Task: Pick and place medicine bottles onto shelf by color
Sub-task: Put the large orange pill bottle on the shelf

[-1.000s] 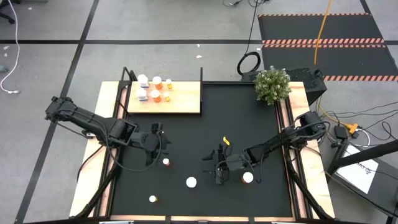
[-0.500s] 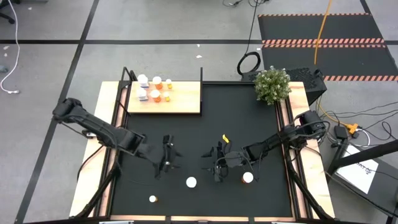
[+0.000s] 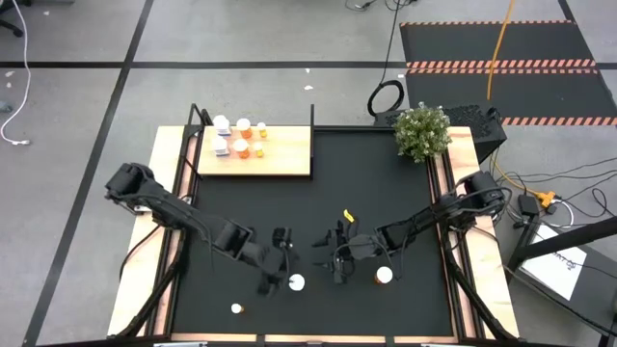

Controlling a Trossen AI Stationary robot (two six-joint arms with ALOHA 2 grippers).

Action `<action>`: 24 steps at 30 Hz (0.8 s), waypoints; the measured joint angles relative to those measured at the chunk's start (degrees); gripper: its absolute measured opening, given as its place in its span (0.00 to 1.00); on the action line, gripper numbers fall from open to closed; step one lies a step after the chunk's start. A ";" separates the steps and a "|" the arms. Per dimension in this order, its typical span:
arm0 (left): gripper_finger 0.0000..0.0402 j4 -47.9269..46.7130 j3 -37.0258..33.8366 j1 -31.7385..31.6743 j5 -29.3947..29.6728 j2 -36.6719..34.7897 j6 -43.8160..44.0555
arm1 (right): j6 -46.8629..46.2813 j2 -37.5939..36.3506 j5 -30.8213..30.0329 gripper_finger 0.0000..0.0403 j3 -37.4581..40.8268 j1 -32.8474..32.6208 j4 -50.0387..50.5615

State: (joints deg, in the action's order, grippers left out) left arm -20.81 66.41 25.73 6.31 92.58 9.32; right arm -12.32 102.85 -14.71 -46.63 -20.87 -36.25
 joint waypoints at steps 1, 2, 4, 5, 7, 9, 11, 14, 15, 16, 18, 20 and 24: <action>0.79 -0.53 0.84 0.67 0.09 0.81 -0.27 | -0.80 0.00 0.01 0.62 0.00 -0.41 0.10; 0.82 -0.73 1.51 1.47 0.38 1.73 -0.35 | -1.48 0.00 0.01 0.62 0.00 -0.92 0.36; 0.86 -0.68 2.30 3.22 1.69 3.34 -1.17 | -2.05 0.00 -0.05 0.62 0.01 -1.88 1.00; 0.88 -1.08 2.47 4.22 2.98 3.83 -2.09 | -2.13 0.00 -0.07 0.62 0.02 -2.25 1.05; 0.89 -1.16 3.33 5.56 5.20 4.37 -3.45 | -2.16 0.00 -0.28 0.62 0.02 -2.97 0.89; 0.89 -1.01 3.82 6.43 6.46 4.31 -3.21 | -2.48 0.00 -0.40 0.62 0.02 -3.40 0.62; 0.87 -1.63 3.90 7.12 7.27 4.28 -2.24 | -3.65 0.00 -0.49 0.62 0.02 -3.73 0.48; 0.84 -2.80 3.90 8.69 8.21 4.37 -1.02 | -5.22 0.00 -0.99 0.62 0.02 -3.79 0.81; 0.83 -2.92 3.90 9.25 8.37 4.34 -0.59 | -5.57 0.00 -1.59 0.62 0.02 -3.79 1.02; 0.82 -3.24 3.92 9.74 8.53 4.34 -0.05 | -5.64 0.00 -1.69 0.62 0.02 -3.79 1.09; 0.81 -4.09 3.92 10.52 9.23 4.34 1.02 | -5.57 0.00 -1.74 0.62 0.02 -3.79 1.14; 0.80 -4.08 3.92 11.07 10.27 4.34 1.57 | -5.07 0.00 -1.75 0.62 0.02 -3.78 1.37; 0.81 -4.76 3.92 11.80 10.38 4.34 1.77 | -4.48 0.00 -1.74 0.62 0.02 -3.77 1.38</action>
State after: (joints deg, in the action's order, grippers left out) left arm -25.57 70.32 37.53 16.68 96.92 11.09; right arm -16.80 102.85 -16.45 -46.61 -24.64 -34.87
